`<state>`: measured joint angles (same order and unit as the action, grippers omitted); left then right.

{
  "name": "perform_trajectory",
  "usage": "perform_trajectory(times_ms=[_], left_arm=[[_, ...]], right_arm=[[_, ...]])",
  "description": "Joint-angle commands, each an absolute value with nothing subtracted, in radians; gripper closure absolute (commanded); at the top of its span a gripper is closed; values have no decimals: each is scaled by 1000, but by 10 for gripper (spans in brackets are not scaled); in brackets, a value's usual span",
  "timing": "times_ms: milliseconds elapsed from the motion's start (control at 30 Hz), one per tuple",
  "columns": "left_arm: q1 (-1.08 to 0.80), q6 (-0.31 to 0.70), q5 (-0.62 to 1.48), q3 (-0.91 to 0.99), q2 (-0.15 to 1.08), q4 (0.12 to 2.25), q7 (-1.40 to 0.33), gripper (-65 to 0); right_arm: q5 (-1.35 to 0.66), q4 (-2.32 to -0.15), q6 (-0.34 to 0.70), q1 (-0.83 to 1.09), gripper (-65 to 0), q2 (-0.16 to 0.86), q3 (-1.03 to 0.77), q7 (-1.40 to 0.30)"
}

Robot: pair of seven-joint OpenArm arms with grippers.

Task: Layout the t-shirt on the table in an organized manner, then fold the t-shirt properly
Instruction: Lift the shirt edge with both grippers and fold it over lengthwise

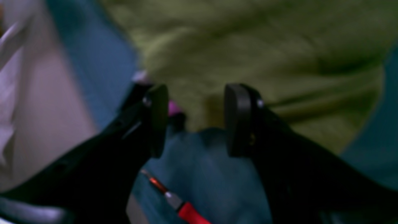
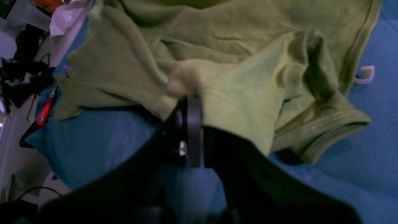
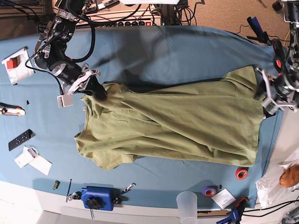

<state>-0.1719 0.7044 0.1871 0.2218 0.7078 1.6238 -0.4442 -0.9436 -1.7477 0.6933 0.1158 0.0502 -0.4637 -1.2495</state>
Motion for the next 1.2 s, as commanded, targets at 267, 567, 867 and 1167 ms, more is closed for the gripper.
perform_trajectory(times_ms=[267, 567, 867, 1167], left_arm=[[-115, 693, 56, 85, 763, 1638, -429, -296], [-114, 672, 56, 85, 762, 1638, -429, 0], [-39, 400, 38, 90, 766, 1638, -430, 0], [157, 332, 38, 90, 766, 1639, -656, 0]], right_arm=[[-968, -1766, 698, 102, 0, 67, -464, -1230], [-968, -1766, 698, 102, 0, 67, -464, -1219], [-966, -1766, 698, -6, 0, 72, -464, -1188], [-895, -1766, 698, -221, 0, 133, -464, -1151]])
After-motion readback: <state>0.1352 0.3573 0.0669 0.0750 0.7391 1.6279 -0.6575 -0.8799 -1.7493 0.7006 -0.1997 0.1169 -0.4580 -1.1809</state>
